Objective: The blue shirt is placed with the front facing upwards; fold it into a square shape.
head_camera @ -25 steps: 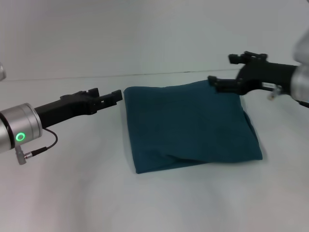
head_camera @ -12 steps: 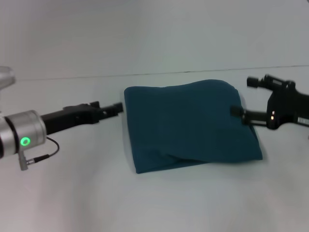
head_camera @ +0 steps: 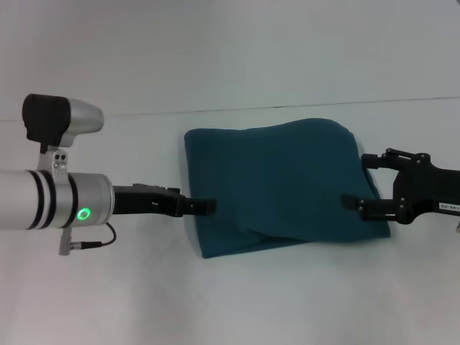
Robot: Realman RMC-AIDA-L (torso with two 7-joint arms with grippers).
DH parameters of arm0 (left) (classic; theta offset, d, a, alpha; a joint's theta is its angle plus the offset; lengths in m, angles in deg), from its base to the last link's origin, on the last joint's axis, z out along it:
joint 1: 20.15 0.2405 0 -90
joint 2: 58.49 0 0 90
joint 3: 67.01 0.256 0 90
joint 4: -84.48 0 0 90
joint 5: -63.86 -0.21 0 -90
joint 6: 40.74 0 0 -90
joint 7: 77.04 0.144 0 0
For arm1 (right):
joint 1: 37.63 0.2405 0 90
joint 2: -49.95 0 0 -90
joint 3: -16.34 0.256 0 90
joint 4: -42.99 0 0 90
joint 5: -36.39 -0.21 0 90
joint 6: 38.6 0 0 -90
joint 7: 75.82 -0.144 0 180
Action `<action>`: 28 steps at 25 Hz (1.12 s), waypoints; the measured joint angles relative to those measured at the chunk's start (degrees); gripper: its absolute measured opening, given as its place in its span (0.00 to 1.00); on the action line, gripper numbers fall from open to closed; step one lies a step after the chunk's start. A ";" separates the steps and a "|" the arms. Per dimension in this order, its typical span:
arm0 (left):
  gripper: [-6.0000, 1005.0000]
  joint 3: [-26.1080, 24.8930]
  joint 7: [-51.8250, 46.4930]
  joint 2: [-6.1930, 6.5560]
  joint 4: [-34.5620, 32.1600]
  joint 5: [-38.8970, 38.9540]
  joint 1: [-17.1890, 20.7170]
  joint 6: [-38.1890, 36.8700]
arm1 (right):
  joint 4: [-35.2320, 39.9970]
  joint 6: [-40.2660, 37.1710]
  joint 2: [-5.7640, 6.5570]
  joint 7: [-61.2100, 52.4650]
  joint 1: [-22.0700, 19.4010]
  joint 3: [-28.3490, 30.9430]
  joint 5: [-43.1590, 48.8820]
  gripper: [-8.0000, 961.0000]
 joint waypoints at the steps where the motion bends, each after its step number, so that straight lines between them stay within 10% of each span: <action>1: 0.92 0.00 -2.35 0.04 0.74 -0.87 -0.86 0.90 | 0.01 0.00 -0.06 0.00 -0.02 -0.05 0.03 0.95; 28: 0.91 -1.78 -23.96 -0.07 13.53 -1.12 -8.19 7.35 | 0.25 -1.93 -0.20 0.66 -0.70 -0.12 0.16 0.95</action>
